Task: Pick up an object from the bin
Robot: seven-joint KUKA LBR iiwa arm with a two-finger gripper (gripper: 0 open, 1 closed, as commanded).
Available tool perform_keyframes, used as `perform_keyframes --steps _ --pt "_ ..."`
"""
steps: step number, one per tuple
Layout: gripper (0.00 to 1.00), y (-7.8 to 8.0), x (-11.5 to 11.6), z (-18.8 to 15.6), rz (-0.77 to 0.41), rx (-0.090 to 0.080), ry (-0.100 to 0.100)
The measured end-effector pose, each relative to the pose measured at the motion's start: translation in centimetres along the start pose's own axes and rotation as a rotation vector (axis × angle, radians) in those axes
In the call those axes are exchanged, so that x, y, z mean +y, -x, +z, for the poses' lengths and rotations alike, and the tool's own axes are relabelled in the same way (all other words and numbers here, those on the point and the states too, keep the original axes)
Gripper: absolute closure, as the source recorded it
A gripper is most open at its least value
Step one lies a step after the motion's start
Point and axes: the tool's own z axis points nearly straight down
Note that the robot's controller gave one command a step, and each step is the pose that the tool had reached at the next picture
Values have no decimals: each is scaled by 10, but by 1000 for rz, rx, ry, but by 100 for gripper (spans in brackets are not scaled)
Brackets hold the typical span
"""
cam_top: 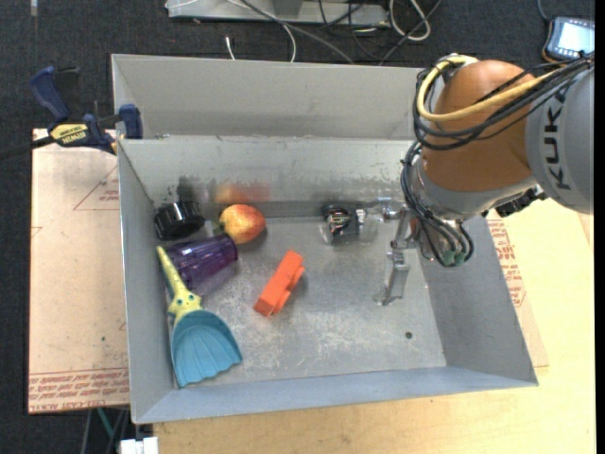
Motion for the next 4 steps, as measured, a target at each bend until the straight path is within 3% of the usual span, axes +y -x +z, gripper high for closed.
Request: perform_keyframes --steps 1,2,3,4 --pt "0 2 0 -4 0 -7 0" --pt "0 73 -30 125 27 -14 1" --pt "0 60 102 73 -311 -17 -2" --pt "0 104 -8 117 9 -25 -1"
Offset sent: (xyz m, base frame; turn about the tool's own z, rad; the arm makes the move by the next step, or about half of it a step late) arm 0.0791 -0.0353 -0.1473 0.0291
